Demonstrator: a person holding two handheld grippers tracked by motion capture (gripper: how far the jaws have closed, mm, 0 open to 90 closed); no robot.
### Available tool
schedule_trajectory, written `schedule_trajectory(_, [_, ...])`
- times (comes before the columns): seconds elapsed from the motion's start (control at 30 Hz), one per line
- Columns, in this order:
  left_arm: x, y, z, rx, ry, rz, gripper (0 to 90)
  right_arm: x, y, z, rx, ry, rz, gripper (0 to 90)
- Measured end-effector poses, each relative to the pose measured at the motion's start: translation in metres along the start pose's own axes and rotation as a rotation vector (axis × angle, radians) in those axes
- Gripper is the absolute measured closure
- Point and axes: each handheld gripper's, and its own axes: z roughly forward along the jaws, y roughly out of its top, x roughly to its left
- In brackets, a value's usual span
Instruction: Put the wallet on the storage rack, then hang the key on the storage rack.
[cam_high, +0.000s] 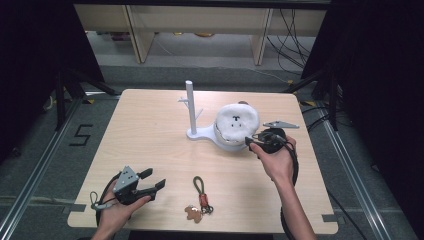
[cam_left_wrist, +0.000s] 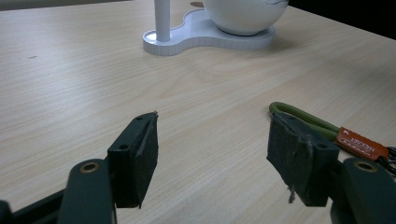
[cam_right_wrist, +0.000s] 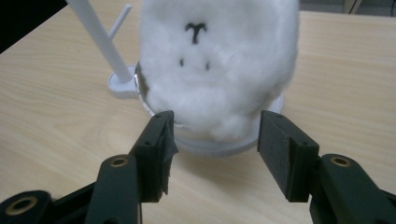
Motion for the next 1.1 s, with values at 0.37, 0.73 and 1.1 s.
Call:
schedule_trajectory(0.37, [-0.001, 0.000, 0.002, 0.006, -0.010, 0.008, 33.1, 0.017, -0.018, 0.005, 0.108, 0.070, -0.001, 51.9])
schedule_trajectory(0.73, [-0.002, 0.000, 0.002, -0.004, -0.012, 0.018, 33.1, 0.048, -0.035, 0.012, 0.289, 0.144, -0.032, 62.0])
schedule_trajectory(1.1, [-0.002, 0.001, 0.001, 0.007, -0.003, 0.014, 33.1, 0.072, -0.047, 0.024, 0.390, 0.196, -0.053, 62.1])
